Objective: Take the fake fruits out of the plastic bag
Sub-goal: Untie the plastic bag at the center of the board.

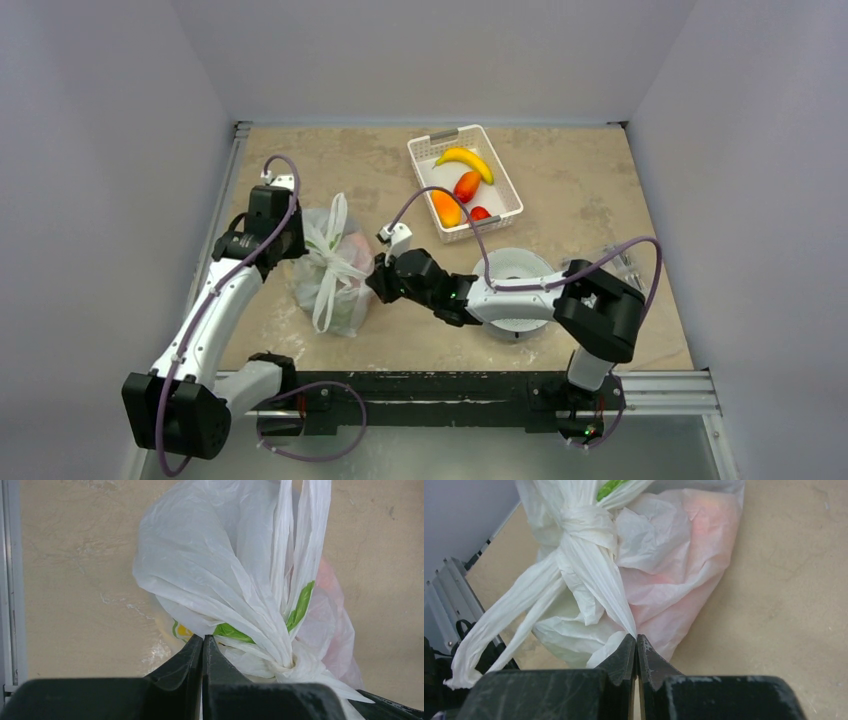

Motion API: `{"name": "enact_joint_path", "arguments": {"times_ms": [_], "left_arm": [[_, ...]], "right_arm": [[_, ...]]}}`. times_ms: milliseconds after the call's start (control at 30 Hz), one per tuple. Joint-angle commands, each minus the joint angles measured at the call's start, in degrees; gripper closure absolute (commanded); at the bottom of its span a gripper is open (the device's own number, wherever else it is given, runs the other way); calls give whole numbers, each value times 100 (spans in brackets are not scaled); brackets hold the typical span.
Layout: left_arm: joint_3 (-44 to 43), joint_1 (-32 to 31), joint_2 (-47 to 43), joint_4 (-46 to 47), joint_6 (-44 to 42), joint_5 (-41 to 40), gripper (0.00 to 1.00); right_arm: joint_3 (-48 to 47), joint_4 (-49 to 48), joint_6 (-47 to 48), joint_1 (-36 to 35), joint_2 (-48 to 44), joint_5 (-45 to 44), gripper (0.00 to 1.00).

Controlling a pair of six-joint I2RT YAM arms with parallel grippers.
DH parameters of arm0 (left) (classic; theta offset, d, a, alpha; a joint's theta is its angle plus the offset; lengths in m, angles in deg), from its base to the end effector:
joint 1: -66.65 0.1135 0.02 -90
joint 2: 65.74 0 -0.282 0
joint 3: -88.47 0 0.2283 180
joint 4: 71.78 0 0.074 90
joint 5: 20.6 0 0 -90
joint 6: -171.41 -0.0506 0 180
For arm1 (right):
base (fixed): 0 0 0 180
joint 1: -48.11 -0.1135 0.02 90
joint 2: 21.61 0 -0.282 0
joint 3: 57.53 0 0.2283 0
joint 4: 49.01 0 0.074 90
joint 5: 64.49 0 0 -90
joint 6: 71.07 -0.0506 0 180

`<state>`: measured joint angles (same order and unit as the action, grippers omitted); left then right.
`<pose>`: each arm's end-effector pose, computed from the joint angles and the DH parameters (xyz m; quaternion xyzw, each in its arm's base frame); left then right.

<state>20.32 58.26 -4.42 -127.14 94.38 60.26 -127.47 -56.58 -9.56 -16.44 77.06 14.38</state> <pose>0.1925 -0.0203 0.2952 -0.0654 0.9304 0.0078 0.3606 0.1713 0.3371 0.2379 -0.2020 0.7977 0.3532 0.4452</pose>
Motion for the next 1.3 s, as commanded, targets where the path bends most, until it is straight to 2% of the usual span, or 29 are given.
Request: {"name": "enact_joint_path", "arguments": {"times_ms": [0,367,533,667,1000,1200,1267], "left_arm": [[-26,60,-150,278,-59,-479,100],[-48,56,-111,265,-119,-194,100],[-53,61,-91,260,-111,-139,100],[-45,59,-102,264,-119,-35,100],[-27,56,-112,284,-119,72,100],[-35,55,-88,302,-104,131,100],[-36,56,-89,301,-103,130,100]], "right_arm": [[343,265,-37,-24,-254,-187,100],[-858,1387,1091,-31,-239,130,99],[-1592,1685,1479,-31,123,247,76],[-2398,2044,1631,-31,572,300,66],[-3553,2540,1647,-31,1434,440,60],[-3642,2518,1650,-31,1527,482,59],[-3674,2492,1630,-31,1542,552,50]]}}
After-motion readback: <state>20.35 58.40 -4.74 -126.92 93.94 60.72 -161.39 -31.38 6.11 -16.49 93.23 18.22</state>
